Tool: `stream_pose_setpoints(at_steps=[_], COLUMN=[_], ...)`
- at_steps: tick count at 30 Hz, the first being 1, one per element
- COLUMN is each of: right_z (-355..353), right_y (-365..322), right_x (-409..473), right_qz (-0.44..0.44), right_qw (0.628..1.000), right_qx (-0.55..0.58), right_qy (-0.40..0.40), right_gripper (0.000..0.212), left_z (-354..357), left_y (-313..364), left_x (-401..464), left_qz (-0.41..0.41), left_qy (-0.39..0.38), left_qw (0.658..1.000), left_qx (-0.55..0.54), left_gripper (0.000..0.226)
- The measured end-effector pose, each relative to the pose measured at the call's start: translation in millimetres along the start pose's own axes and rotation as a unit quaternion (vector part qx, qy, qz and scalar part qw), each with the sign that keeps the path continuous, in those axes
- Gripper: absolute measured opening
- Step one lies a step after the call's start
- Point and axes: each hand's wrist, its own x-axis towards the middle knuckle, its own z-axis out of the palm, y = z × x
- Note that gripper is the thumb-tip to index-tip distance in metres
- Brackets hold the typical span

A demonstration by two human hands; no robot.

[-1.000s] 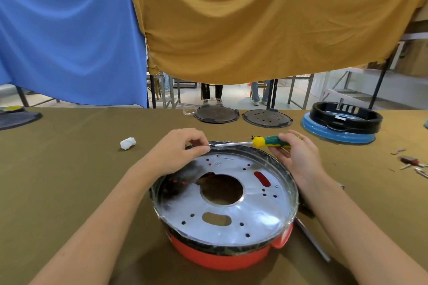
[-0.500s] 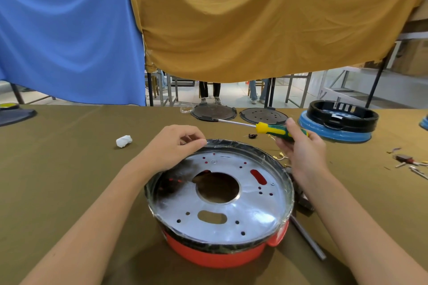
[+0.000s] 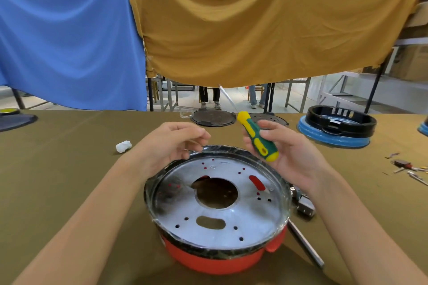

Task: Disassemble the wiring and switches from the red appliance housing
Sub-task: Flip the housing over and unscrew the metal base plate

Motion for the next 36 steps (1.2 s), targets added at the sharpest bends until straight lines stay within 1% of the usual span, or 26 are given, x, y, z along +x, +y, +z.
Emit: stream_pose_setpoints(at_steps=[2,4,5,7,8,10,12,16,20,23,25,28,30,31,32,34,35,36], right_z=[7,15,20,26,28,29,29,33,35,36,35,34,35,34,34,33,32,31], right_y=[2,9,14,23,27,31,31,31,32,34,34,33,32,32,32,31,29,28], right_x=[-2,-2,0,2,2,1,-1,-4,-5,-5,-4,-4,-4,-5,-5,-5,-5,-5], right_qz=[0.033,0.056,0.052,0.004,-0.027,-0.078,-0.108,-0.135,-0.153,-0.165,-0.161,-0.158,-0.156,-0.155,-0.154,-0.152,-0.152,-0.150], right_qw=[0.997,0.994,0.995,0.986,0.973,0.947,0.936,0.930,0.907,0.881,0.881,0.896,0.904,0.907,0.911,0.915,0.915,0.914], right_qx=[0.012,0.008,-0.029,-0.166,-0.231,-0.309,-0.331,-0.338,-0.388,-0.440,-0.442,-0.410,-0.392,-0.382,-0.372,-0.357,-0.355,-0.355], right_qy=[-0.073,-0.092,-0.080,-0.030,-0.006,0.033,0.054,0.054,0.054,0.054,0.052,0.058,0.074,0.082,0.089,0.107,0.116,0.125], right_gripper=[0.052,0.049,0.041,0.022,0.019,0.021,0.025,0.027,0.034,0.030,0.024,0.017,0.017,0.016,0.015,0.013,0.013,0.013], left_z=[3,8,11,18,20,25,27,30,31,33,31,27,22,18,13,3,-1,-4], left_y=[3,6,6,6,6,6,6,4,3,3,3,5,7,5,3,-3,-8,-12], left_x=[-1,-2,-3,-4,-4,-4,-5,-5,-5,-5,-4,-6,-6,-5,-3,1,2,2], left_qz=[-0.033,-0.057,-0.068,-0.082,-0.084,-0.082,-0.080,-0.081,-0.080,-0.080,-0.081,-0.071,-0.056,-0.037,-0.006,0.060,0.061,0.036], left_qy=[-0.019,-0.043,-0.056,-0.082,-0.094,-0.112,-0.117,-0.105,-0.100,-0.107,-0.111,-0.120,-0.086,-0.053,-0.006,0.083,0.098,0.089], left_qw=[0.997,0.995,0.994,0.992,0.991,0.990,0.990,0.991,0.992,0.991,0.990,0.987,0.986,0.983,0.975,0.928,0.908,0.899], left_qx=[-0.061,-0.075,-0.068,-0.044,-0.034,-0.017,-0.008,-0.001,-0.006,0.009,0.023,0.076,0.131,0.171,0.224,0.358,0.402,0.427], left_gripper=[0.018,0.020,0.022,0.022,0.021,0.021,0.021,0.021,0.021,0.021,0.024,0.029,0.028,0.025,0.021,0.014,0.018,0.027])
